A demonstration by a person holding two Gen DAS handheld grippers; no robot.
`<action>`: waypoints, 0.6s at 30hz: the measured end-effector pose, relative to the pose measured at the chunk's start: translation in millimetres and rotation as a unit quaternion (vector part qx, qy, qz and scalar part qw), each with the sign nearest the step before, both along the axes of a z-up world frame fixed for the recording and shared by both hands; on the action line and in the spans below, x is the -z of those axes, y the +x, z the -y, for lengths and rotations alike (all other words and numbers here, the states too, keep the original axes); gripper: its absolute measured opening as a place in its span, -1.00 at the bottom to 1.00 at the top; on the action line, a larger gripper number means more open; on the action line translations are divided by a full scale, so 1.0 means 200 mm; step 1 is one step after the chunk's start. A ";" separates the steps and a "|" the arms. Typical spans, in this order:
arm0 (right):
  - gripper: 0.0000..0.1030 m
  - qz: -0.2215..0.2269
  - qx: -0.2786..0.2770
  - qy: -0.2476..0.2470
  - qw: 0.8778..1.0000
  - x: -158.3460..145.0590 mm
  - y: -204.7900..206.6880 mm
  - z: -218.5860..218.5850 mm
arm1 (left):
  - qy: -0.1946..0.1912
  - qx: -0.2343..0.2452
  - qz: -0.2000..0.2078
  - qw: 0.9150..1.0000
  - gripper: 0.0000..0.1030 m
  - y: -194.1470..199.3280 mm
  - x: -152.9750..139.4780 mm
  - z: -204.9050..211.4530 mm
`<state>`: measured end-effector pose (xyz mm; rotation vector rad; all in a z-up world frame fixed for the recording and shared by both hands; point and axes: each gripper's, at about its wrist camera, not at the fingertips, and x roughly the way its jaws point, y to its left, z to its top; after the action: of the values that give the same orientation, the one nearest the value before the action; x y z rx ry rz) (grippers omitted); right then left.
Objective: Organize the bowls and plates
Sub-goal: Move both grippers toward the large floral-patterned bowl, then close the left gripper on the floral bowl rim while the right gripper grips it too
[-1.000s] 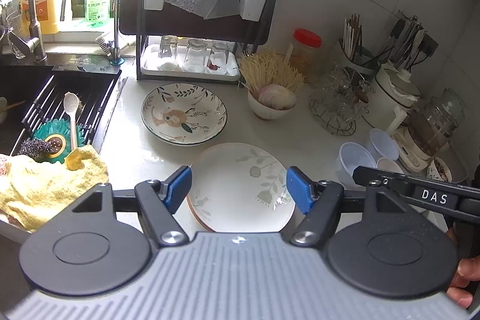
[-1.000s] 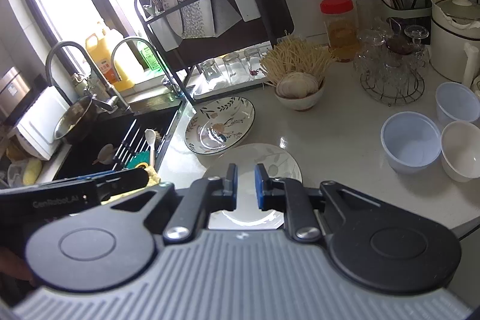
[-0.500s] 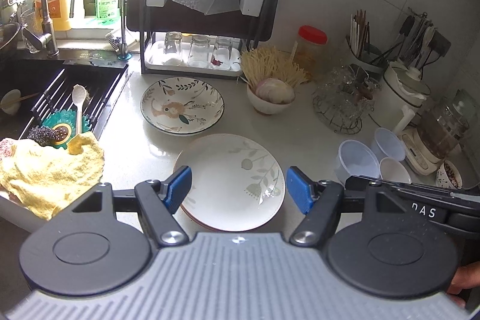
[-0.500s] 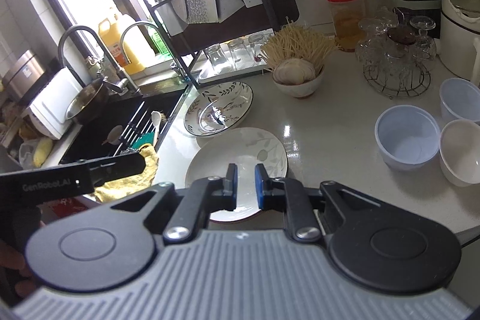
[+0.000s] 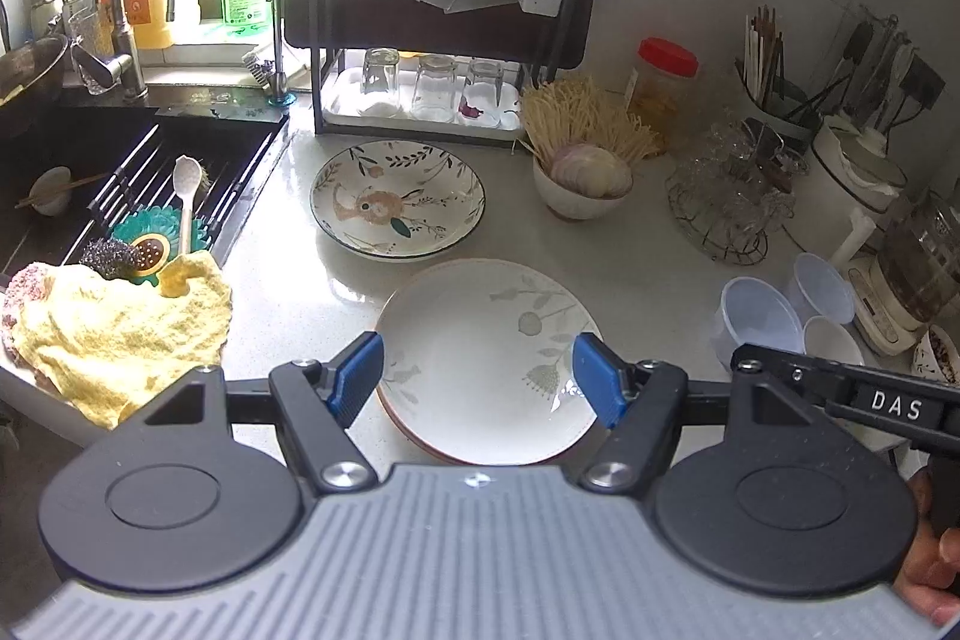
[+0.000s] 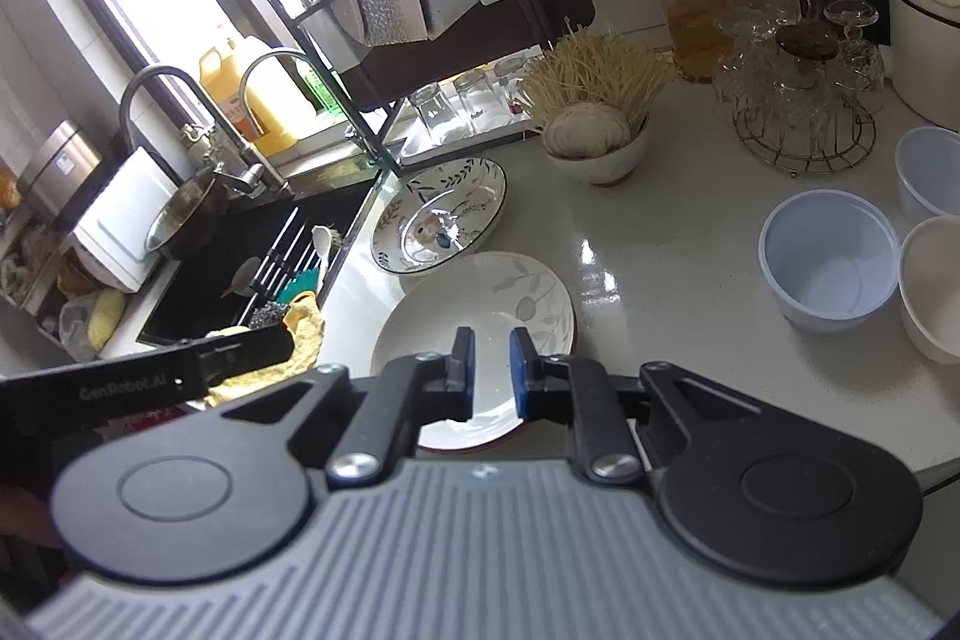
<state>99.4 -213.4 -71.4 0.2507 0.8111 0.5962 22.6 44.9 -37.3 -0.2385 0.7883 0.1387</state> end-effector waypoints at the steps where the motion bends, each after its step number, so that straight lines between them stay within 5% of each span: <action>1: -0.68 0.001 0.001 0.000 1.000 0.00 0.02 0.00 | -0.002 0.003 -0.001 1.000 0.44 0.01 0.00 0.00; 9: -0.67 -0.001 -0.003 -0.016 1.000 0.01 0.20 -0.11 | -0.008 0.011 -0.009 1.000 0.44 0.19 0.07 -0.12; 10: -0.61 -0.004 -0.004 -0.017 1.000 0.02 0.22 -0.13 | -0.009 0.011 -0.009 1.000 0.44 0.21 0.08 -0.14; 13: 0.07 -0.006 0.000 -0.025 1.000 0.04 0.29 -0.21 | -0.017 0.009 -0.013 1.000 0.44 0.32 0.12 -0.24; 18: 0.09 -0.032 -0.001 -0.030 0.999 0.11 0.44 -0.34 | -0.010 0.009 -0.014 1.000 0.44 0.48 0.19 -0.39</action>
<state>188.3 -145.5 -93.3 0.2144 0.8897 0.5679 119.1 123.0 -75.4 -0.2494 0.8192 0.1172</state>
